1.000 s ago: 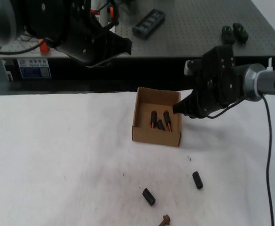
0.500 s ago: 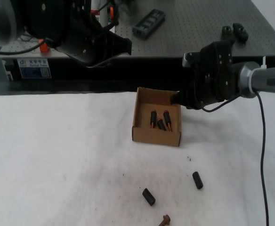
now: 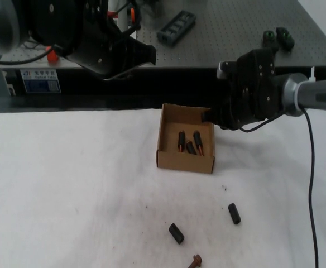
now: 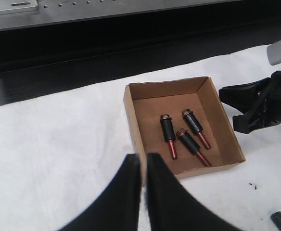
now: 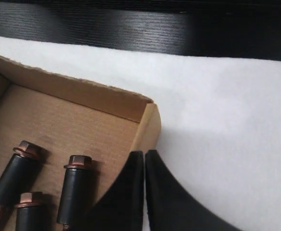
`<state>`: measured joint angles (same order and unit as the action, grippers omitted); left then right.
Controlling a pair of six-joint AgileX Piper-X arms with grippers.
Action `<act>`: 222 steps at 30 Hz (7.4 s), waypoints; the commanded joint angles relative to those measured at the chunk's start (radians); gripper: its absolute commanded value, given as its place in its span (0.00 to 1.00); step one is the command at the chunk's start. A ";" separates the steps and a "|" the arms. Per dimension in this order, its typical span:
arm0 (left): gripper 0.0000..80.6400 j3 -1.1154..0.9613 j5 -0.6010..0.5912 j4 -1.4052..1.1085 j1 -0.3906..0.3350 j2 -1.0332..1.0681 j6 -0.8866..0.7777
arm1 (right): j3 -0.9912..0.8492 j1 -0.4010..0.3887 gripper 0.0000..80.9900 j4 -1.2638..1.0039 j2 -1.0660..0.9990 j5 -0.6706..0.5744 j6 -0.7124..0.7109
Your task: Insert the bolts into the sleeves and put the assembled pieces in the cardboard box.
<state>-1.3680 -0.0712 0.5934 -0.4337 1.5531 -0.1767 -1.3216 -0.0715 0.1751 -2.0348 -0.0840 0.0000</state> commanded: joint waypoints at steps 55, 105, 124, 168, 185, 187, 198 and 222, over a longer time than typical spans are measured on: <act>0.05 -0.002 -0.053 0.049 0.003 -0.013 0.032 | 0.196 -0.128 0.37 0.749 0.329 0.048 -0.074; 0.43 -0.002 -0.332 0.233 -0.267 0.201 0.184 | 0.599 0.044 0.02 0.572 0.739 -0.028 -0.079; 0.42 -0.005 -0.132 0.191 -0.601 0.456 0.343 | 0.751 0.198 0.02 0.687 1.107 -0.023 -0.038; 0.01 0.664 -0.346 -0.938 -0.329 -0.382 -0.396 | 0.990 -0.133 0.02 -0.107 1.360 -0.695 0.459; 0.01 0.671 -0.392 -0.956 -0.329 -0.383 -0.425 | 0.988 -0.272 0.02 -0.463 1.181 -0.689 0.539; 0.01 0.671 -0.406 -0.956 -0.329 -0.383 -0.425 | 0.988 -0.272 0.02 -0.485 1.174 -0.689 0.539; 0.01 0.671 -0.412 -0.956 -0.329 -0.383 -0.430 | 0.987 -0.272 0.02 -0.603 1.139 -0.674 0.539; 0.56 0.671 -0.404 -0.951 -0.310 -0.383 -0.518 | 0.951 -0.142 0.02 -0.765 1.139 -0.517 0.420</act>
<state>-0.6933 -0.4880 -0.3429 -0.7486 1.1810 -0.7081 -0.3292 -0.2994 -0.5447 -0.8955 -0.6654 0.5003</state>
